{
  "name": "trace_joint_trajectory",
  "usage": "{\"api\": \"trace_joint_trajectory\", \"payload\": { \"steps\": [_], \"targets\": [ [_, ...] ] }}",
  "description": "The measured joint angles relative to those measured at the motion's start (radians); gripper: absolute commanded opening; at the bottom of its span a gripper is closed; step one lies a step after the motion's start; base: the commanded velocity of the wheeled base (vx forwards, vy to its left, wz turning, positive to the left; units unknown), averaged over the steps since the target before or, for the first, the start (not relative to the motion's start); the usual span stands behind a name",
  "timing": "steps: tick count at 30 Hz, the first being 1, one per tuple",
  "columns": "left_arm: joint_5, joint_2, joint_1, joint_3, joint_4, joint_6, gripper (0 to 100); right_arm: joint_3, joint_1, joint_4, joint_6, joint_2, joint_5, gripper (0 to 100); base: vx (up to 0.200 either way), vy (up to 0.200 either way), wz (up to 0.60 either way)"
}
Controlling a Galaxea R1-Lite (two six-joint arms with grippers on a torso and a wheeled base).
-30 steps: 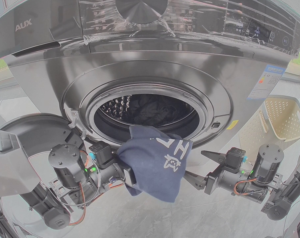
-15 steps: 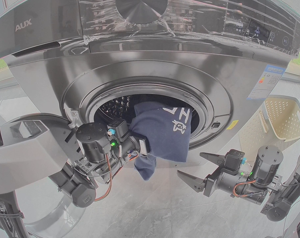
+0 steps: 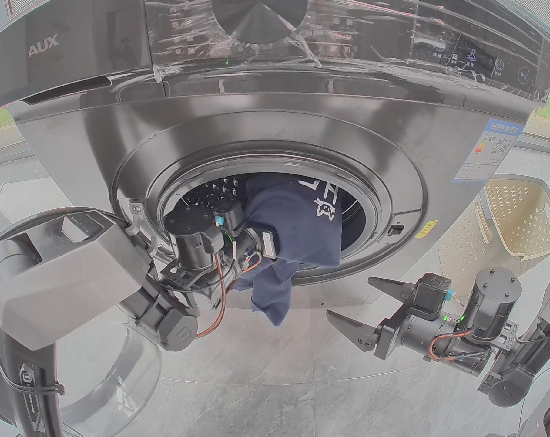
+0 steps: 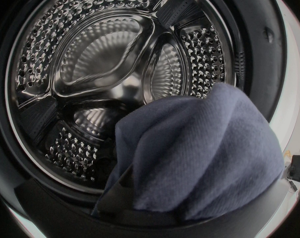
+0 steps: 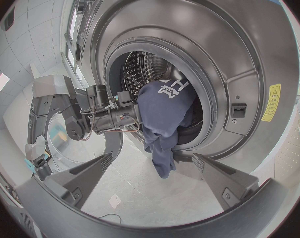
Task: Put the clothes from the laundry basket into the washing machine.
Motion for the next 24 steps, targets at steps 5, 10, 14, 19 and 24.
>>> {"api": "trace_joint_trajectory", "payload": {
  "steps": [5,10,14,19,24],
  "targets": [
    [0.013,0.045,0.002,-0.136,0.050,-0.003,0,0.000,0.000,0.000,0.000,0.001,0.000,100,0.000,0.000,0.00],
    [0.018,0.101,0.004,-0.263,0.106,-0.007,0,0.000,0.000,0.000,0.000,0.001,0.000,100,0.000,0.000,0.00],
    [0.019,0.141,0.018,-0.357,0.168,-0.019,0,0.000,0.000,0.000,0.000,0.002,0.000,100,0.000,0.000,0.00],
    [0.019,0.182,0.038,-0.502,0.273,-0.041,0,0.000,0.000,0.000,0.000,0.002,0.000,100,0.000,0.000,0.00],
    [0.024,0.220,0.060,-0.639,0.359,-0.051,0,0.000,-0.002,0.000,0.000,0.003,0.000,100,0.000,0.000,0.00]
  ]
}}
